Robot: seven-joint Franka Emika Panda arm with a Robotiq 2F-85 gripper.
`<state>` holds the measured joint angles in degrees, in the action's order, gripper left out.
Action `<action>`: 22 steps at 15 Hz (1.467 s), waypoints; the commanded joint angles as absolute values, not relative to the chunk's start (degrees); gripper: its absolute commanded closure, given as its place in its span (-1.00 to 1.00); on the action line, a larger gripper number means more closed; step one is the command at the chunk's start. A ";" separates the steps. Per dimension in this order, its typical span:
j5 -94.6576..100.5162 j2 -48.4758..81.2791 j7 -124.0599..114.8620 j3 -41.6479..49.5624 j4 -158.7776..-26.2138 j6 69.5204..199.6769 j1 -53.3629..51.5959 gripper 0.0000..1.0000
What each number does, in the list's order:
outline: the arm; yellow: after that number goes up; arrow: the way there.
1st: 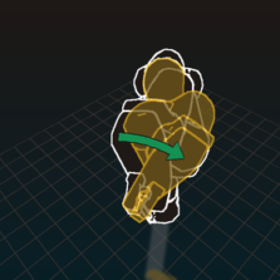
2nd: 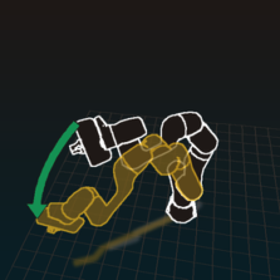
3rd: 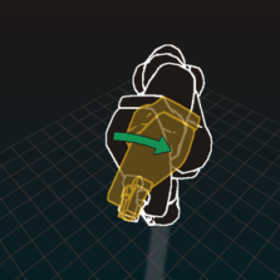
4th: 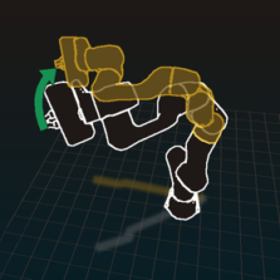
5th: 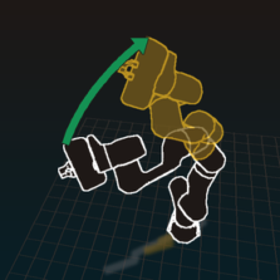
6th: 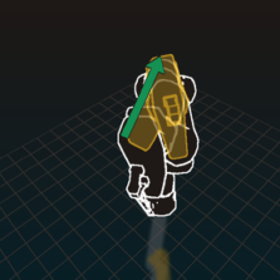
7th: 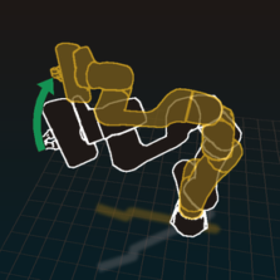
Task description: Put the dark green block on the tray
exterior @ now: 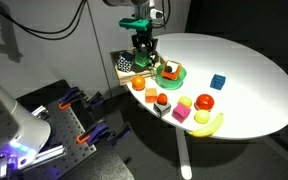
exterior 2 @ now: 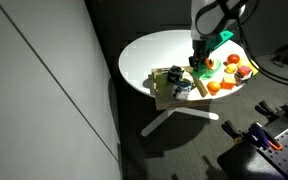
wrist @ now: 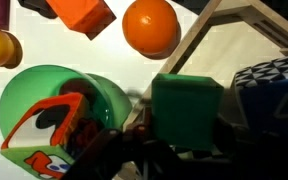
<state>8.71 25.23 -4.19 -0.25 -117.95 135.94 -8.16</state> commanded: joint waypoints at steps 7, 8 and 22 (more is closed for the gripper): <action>8.89 24.09 -3.79 -1.61 -120.41 141.96 -7.72 -0.72; 8.64 23.91 -3.65 -1.56 -120.39 141.96 -7.47 -0.84; 1.59 15.23 -4.89 -1.32 -123.32 138.35 -3.59 -1.00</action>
